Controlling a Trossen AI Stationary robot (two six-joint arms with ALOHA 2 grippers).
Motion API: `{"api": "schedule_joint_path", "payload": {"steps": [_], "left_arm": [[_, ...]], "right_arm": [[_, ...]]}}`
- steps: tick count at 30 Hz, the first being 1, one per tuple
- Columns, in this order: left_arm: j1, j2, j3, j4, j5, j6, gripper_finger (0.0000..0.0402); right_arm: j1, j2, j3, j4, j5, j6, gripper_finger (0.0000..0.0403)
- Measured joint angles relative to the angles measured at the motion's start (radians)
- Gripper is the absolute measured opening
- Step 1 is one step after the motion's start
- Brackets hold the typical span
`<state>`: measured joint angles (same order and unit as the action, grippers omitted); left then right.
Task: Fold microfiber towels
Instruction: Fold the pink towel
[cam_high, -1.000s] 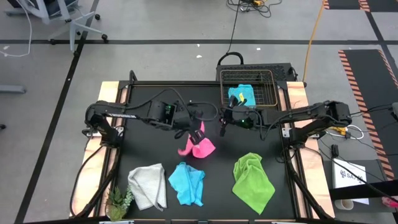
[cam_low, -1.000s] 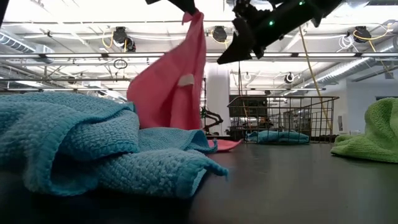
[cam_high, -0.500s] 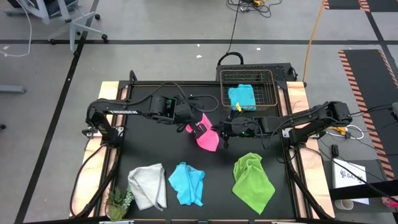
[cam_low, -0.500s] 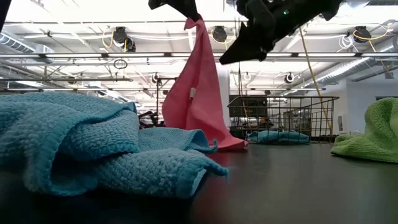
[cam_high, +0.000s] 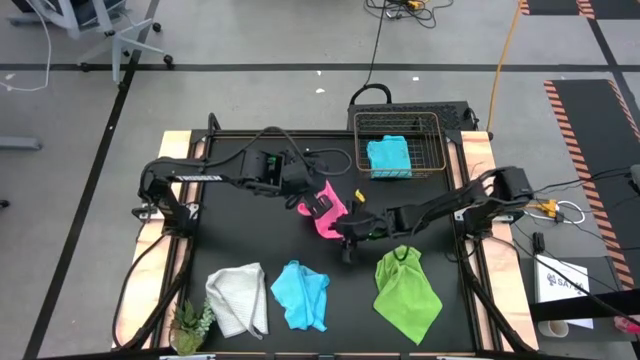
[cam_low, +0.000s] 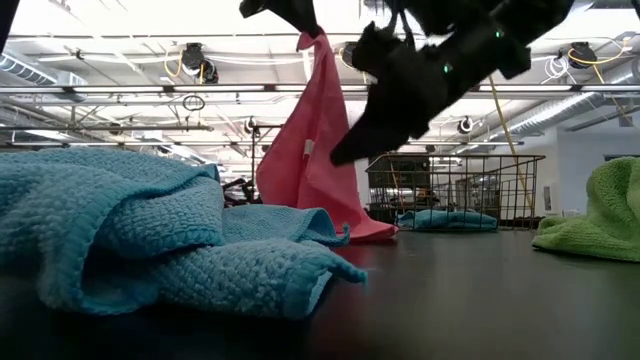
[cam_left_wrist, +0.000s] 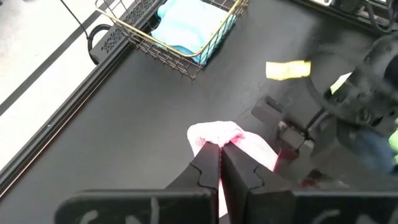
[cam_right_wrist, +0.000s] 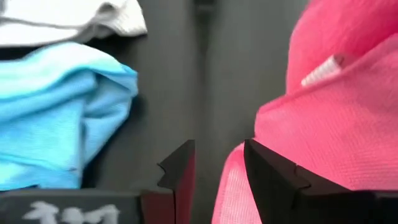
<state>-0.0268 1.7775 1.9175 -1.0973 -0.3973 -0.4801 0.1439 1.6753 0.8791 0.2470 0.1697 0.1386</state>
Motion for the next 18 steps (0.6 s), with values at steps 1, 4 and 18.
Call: {"api": "schedule_joint_path", "payload": {"steps": [1, 4, 18], "left_arm": [[0.002, 0.0, 0.0, 0.0, 0.0, 0.0, 0.0008], [0.008, 0.0, 0.0, 0.002, 0.001, 0.0, 0.0004], [0.027, 0.003, 0.0, 0.019, 0.004, 0.026, 0.0009]], "right_arm": [[0.002, 0.013, 0.0, 0.007, 0.015, 0.002, 0.013], [0.005, 0.044, 0.01, 0.026, 0.073, -0.025, 0.0128], [0.011, 0.251, 0.258, 0.014, 0.098, -0.121, 0.0128]]}}
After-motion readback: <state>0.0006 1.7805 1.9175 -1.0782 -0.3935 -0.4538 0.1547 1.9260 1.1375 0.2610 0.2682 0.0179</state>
